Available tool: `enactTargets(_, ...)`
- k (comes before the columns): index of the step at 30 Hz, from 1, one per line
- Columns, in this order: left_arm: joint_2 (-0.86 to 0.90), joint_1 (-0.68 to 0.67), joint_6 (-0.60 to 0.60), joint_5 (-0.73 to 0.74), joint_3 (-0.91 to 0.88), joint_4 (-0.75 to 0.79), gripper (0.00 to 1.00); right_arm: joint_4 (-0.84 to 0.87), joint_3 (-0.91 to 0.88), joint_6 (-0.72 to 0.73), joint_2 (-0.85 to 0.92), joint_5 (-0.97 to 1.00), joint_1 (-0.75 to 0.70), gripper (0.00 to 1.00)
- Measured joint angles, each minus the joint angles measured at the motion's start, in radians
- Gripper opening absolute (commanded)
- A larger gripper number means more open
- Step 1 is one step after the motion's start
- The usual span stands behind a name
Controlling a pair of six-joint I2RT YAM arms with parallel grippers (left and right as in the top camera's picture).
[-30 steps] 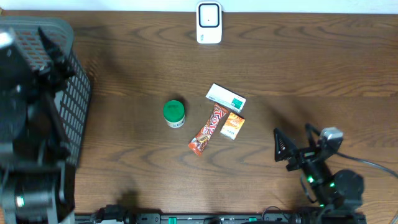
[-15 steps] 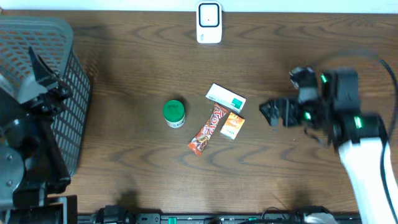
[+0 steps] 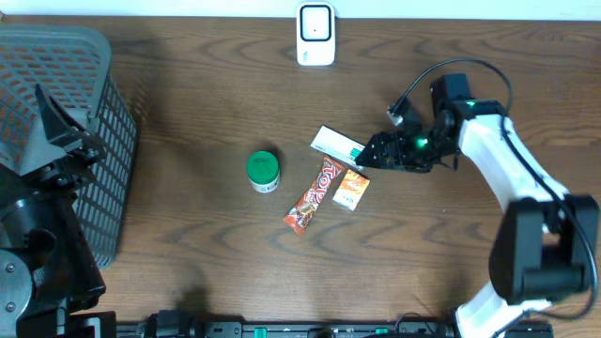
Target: Scan the item barcode
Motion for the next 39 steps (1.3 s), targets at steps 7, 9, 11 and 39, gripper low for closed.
enactTargets(7,0.002,0.000,0.000,0.000,0.000,0.000,0.98,0.045,0.058,-0.038,0.053,0.222,0.021,0.99)
enactTargets(9,0.005,0.000,0.000,0.000,0.000,0.000,0.98,0.108,0.079,-0.052,0.053,0.319,0.048,0.98)
enactTargets(11,0.012,0.000,0.000,0.000,0.000,-0.002,0.98,0.158,0.084,-0.076,0.053,0.378,0.079,0.95)
enactTargets(39,0.042,0.000,-0.014,0.000,-0.001,-0.016,0.98,0.275,0.095,-0.313,0.228,0.489,0.245,0.77)
